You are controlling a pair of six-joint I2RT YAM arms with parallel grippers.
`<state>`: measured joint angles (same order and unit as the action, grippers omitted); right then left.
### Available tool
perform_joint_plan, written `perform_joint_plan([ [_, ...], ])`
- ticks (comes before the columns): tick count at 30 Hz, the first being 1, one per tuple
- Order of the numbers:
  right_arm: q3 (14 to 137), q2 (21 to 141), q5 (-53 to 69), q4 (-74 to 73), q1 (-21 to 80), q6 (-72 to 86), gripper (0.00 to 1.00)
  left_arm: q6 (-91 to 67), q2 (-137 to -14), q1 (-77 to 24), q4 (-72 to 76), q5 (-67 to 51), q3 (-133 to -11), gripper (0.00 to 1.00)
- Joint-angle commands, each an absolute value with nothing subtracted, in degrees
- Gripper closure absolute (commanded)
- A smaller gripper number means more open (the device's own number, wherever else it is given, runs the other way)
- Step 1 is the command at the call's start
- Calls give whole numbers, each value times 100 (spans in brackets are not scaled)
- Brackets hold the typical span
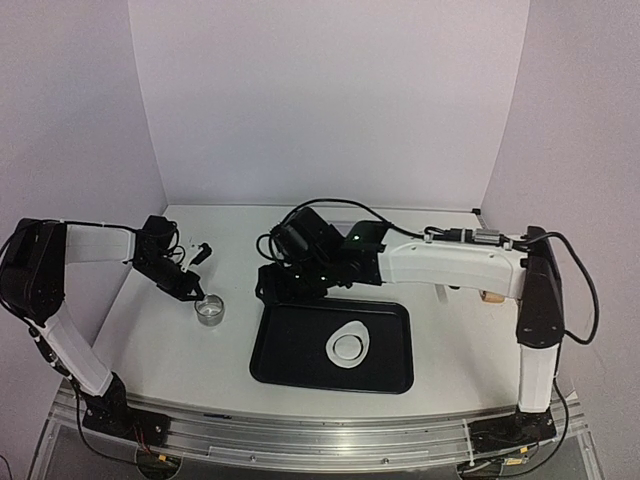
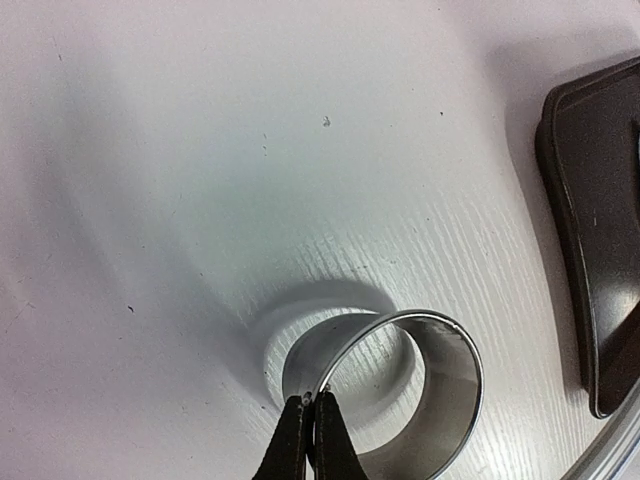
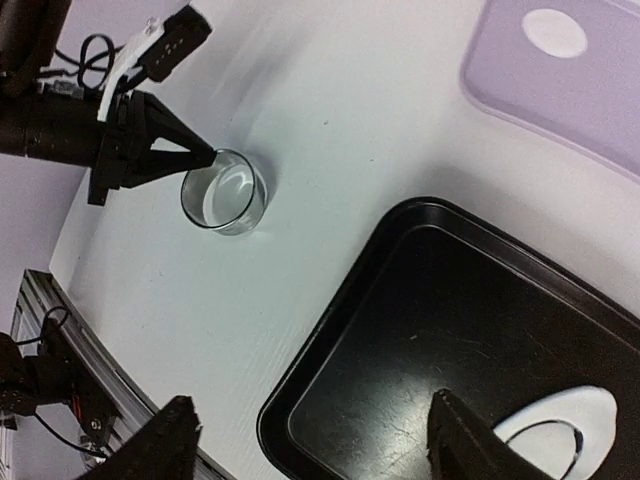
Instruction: Roll out the dumpling wrappers from the dough
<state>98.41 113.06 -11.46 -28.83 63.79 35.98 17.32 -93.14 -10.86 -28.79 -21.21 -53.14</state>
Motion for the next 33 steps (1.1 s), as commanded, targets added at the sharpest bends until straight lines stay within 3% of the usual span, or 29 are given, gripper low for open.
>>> perform_joint_plan([
  [1, 9075, 10016, -1870, -3265, 6061, 4166, 17, 1890, -9439, -1103, -2320, -2130, -5134, 97],
  [12, 8303, 8586, -2344, -5827, 4817, 4424, 12, 1849, -9275, -1097, -2458, -2234, -5152, 68],
  [17, 8195, 8253, -1893, -6803, 3801, 3916, 7, 1960, -8694, -1097, -2889, -2185, -5557, 52],
  [22, 8535, 8974, -1113, -7447, 2569, 2739, 5, 2282, -8536, -1154, -3435, -2492, -6410, 43],
  [27, 9222, 10070, -561, -7485, 1748, 1637, 6, 3045, -9361, -2080, -4472, -2310, -7557, 36],
  [33, 10126, 11367, 120, -7487, 1410, 865, 16, 4180, -10652, -3087, -5287, -2530, -8707, 31],
])
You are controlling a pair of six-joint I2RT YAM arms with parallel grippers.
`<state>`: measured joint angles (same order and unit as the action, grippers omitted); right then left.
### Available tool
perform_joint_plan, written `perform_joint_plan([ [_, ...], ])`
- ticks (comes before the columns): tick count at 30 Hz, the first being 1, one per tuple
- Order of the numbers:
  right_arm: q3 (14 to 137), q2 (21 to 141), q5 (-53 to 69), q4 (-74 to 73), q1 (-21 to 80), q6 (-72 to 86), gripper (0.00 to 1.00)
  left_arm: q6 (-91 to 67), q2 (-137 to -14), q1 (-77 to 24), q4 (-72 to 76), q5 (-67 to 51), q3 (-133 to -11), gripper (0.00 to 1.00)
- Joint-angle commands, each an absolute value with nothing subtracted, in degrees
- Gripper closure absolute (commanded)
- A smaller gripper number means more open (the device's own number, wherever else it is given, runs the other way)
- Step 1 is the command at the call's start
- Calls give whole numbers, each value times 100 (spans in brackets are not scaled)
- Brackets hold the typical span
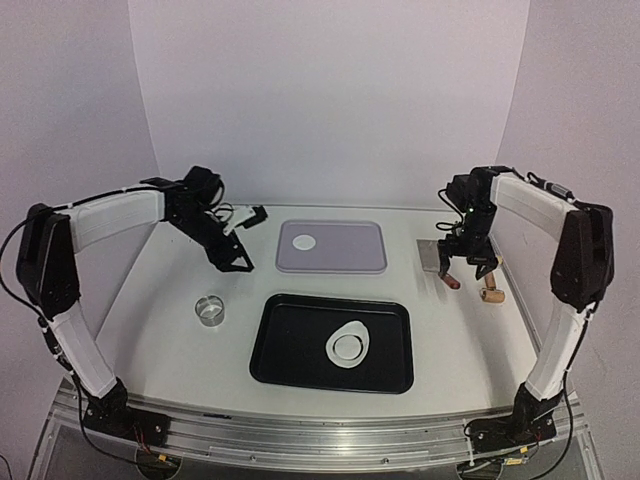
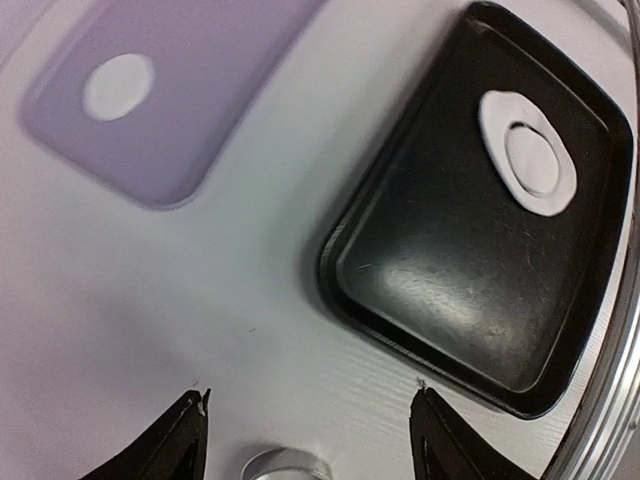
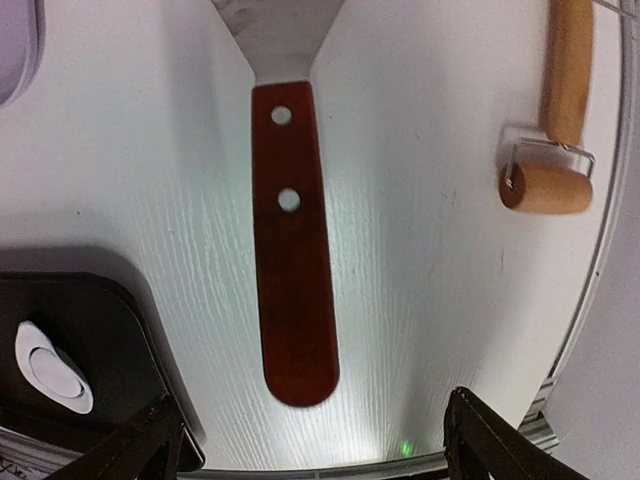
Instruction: Roll out the dumpling wrappers from the dough
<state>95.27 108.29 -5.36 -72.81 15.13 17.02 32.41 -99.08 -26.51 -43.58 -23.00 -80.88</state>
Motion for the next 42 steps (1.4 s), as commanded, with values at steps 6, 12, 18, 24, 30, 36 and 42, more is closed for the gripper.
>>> perform_joint_plan([
  [6, 10792, 12443, 162, -7617, 1310, 627, 28, 4237, -11796, -3370, -5228, -2544, -9883, 31],
  [12, 11187, 13014, -189, -7761, 1293, 750, 43, 4396, -12089, -3383, -4948, -2616, -10187, 31],
  [18, 11089, 12922, -559, -7824, 1297, 853, 49, 4471, -12179, -3381, -4944, -2785, -10245, 31],
  [24, 10745, 12485, -826, -7794, 1297, 955, 52, 4533, -12213, -3378, -4948, -2908, -10317, 31],
  [30, 10666, 12409, -794, -7624, 1296, 953, 73, 4545, -12249, -3379, -4885, -2982, -10337, 32],
  [36, 10560, 12354, -688, -7583, 1294, 893, 100, 4585, -12460, -3418, -4737, -2785, -10440, 32],
  [42, 10404, 11397, -1437, -7569, 1353, 669, 100, 4827, -12802, -3624, -4360, -2503, -10664, 31],
])
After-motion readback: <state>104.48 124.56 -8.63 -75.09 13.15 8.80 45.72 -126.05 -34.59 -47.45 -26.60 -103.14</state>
